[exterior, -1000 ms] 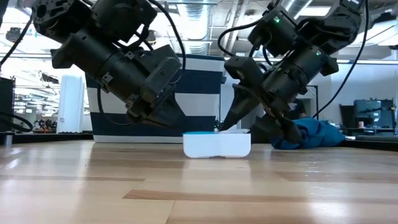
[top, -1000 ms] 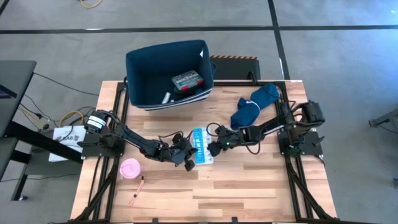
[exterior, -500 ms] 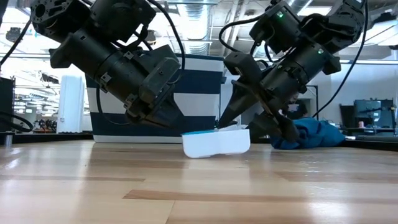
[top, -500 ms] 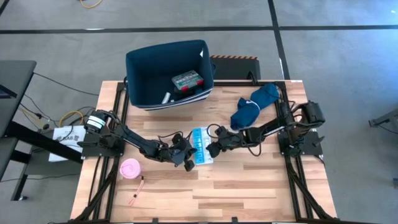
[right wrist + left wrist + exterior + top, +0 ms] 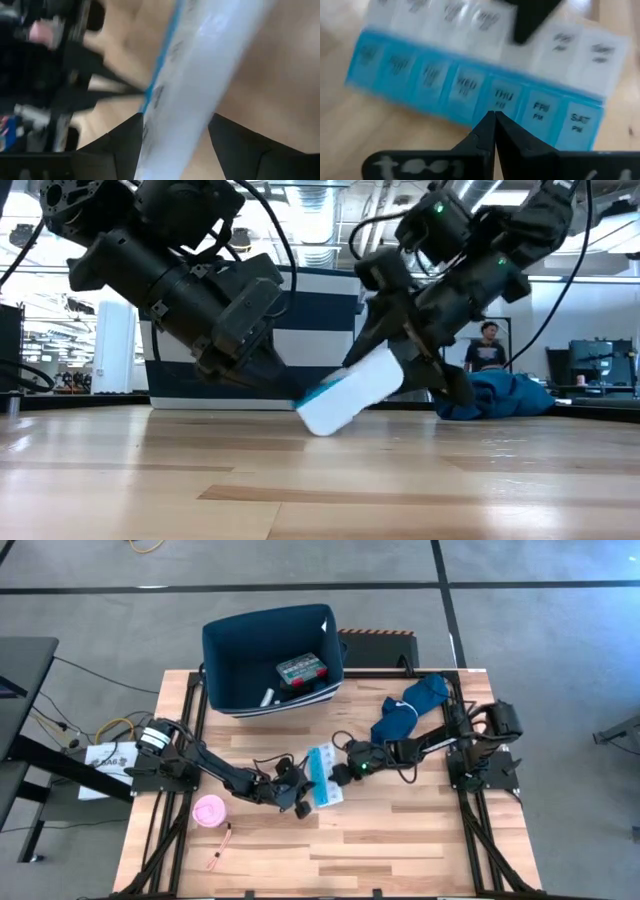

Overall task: Pick & place medical supplies in basket/bin
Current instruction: Put the blue pill organizer into the blue bin

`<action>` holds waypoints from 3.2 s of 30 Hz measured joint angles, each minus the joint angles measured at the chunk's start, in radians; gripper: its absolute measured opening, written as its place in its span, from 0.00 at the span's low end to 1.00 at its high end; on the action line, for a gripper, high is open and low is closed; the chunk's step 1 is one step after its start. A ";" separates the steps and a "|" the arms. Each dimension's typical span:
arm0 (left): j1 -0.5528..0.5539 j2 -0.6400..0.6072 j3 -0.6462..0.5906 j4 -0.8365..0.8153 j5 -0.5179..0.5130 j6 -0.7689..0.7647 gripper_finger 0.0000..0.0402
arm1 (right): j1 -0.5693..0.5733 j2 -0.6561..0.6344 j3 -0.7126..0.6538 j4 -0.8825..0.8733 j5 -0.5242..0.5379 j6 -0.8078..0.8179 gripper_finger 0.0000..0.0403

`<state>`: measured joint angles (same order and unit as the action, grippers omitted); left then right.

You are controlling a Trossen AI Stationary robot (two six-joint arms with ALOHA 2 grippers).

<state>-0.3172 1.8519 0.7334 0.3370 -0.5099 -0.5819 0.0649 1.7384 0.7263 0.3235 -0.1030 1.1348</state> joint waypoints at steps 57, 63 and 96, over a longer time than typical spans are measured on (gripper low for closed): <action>0.029 0.002 0.003 -0.024 -0.023 0.014 0.00 | 0.059 0.208 0.214 0.072 -0.209 -0.019 0.46; 0.019 0.001 0.005 -0.034 0.004 -0.005 0.00 | 0.045 0.204 0.215 0.074 -0.200 -0.093 0.36; -0.381 -0.954 0.009 -0.210 -0.654 0.473 0.00 | -0.278 -0.119 0.565 -0.013 -0.157 -0.291 0.34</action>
<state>-0.6978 0.8975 0.7422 0.1272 -1.1637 -0.1091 -0.2133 1.6199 1.2909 0.3102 -0.2597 0.8442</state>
